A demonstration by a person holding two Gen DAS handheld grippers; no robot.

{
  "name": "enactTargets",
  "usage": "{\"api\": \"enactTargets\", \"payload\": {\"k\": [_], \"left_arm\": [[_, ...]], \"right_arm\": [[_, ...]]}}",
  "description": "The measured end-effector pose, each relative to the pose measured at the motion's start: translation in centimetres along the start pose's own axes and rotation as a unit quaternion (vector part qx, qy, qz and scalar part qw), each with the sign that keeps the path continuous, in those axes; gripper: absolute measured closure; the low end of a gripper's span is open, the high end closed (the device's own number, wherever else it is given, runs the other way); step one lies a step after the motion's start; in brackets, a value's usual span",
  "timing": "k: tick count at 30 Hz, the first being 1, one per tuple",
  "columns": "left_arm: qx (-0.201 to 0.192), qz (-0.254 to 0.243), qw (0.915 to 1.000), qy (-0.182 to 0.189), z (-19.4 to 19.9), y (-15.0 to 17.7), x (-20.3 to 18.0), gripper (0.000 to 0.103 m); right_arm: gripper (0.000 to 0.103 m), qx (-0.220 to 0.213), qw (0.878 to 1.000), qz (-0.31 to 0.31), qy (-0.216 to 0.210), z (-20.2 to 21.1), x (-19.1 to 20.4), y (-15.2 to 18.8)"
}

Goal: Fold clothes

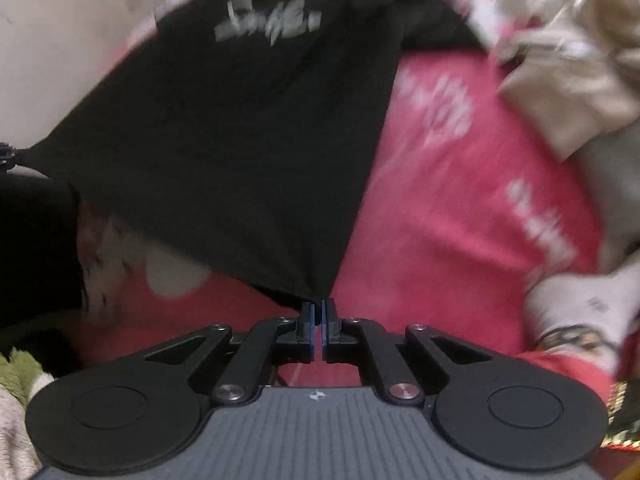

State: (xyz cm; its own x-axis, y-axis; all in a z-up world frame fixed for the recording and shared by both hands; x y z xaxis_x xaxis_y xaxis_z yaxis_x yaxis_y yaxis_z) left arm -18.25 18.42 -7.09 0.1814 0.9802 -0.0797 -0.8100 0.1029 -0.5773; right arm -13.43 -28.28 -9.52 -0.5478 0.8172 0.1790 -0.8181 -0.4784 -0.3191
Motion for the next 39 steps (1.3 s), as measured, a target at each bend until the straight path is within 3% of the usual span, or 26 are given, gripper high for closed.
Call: {"api": "enactTargets", "payload": {"k": [4, 6, 8, 10, 14, 19, 23, 27, 29, 33, 39], "left_arm": [[0.068, -0.013, 0.9976, 0.006, -2.3, 3.3, 0.2, 0.102], [0.08, -0.027, 0.9964, 0.005, -2.7, 3.6, 0.1, 0.098], [0.08, -0.034, 0.9962, -0.001, -2.2, 3.3, 0.5, 0.072], [0.08, -0.033, 0.9962, -0.008, -1.6, 3.1, 1.1, 0.061], [0.074, 0.008, 0.9972, -0.008, -0.3, 2.4, 2.7, 0.045], [0.033, 0.091, 0.9952, 0.013, 1.9, 0.9, 4.4, 0.03], [0.014, 0.209, 0.9768, 0.044, 2.1, 2.2, 5.3, 0.028], [-0.004, 0.266, 0.9631, 0.04, 2.0, 4.4, 5.5, 0.028], [-0.006, 0.268, 0.9627, 0.039, 2.1, 5.2, 5.0, 0.028], [0.002, 0.234, 0.9721, 0.008, 3.0, 7.3, 4.9, 0.028], [-0.03, 0.263, 0.9643, -0.007, 3.7, 7.9, 6.9, 0.028]], "right_arm": [[0.099, 0.052, 0.999, 0.008, -0.009, -4.1, 0.1, 2.6], [0.096, 0.064, 0.998, 0.0, -0.02, -4.6, 0.0, 3.3], [0.094, 0.074, 0.997, -0.01, -0.032, -4.9, -0.2, 3.9], [0.071, 0.08, 0.996, -0.02, -0.039, -4.7, -0.5, 4.3], [0.066, 0.052, 0.997, -0.048, -0.031, -2.5, -2.5, 3.2], [0.066, -0.027, 0.996, -0.084, -0.009, 0.4, -5.2, 0.2], [0.066, -0.081, 0.991, -0.102, 0.001, 1.3, -6.7, -2.9], [0.066, -0.116, 0.988, -0.101, -0.017, 0.5, -5.1, -5.4], [0.066, -0.124, 0.987, -0.094, -0.026, -0.1, -4.0, -6.3], [0.066, -0.115, 0.99, -0.077, -0.028, -1.1, -2.5, -6.3], [0.068, -0.132, 0.988, -0.078, -0.029, -0.9, -2.1, -6.5]]}}
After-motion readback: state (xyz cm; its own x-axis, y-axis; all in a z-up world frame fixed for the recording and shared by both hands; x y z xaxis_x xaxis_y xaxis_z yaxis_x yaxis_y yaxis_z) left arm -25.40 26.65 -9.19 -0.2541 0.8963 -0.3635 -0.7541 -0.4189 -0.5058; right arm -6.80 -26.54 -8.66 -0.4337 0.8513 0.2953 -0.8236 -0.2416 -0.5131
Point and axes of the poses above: each gripper's, at about its wrist camera, not at the fingertips, and z roughly against the way its jaws point, x to its left, y to its underside, the point moved 10 cm from there along -z, roughly the way its jaws point, and after that the axes turned 10 degrees about -x, right-handed, at the moved point
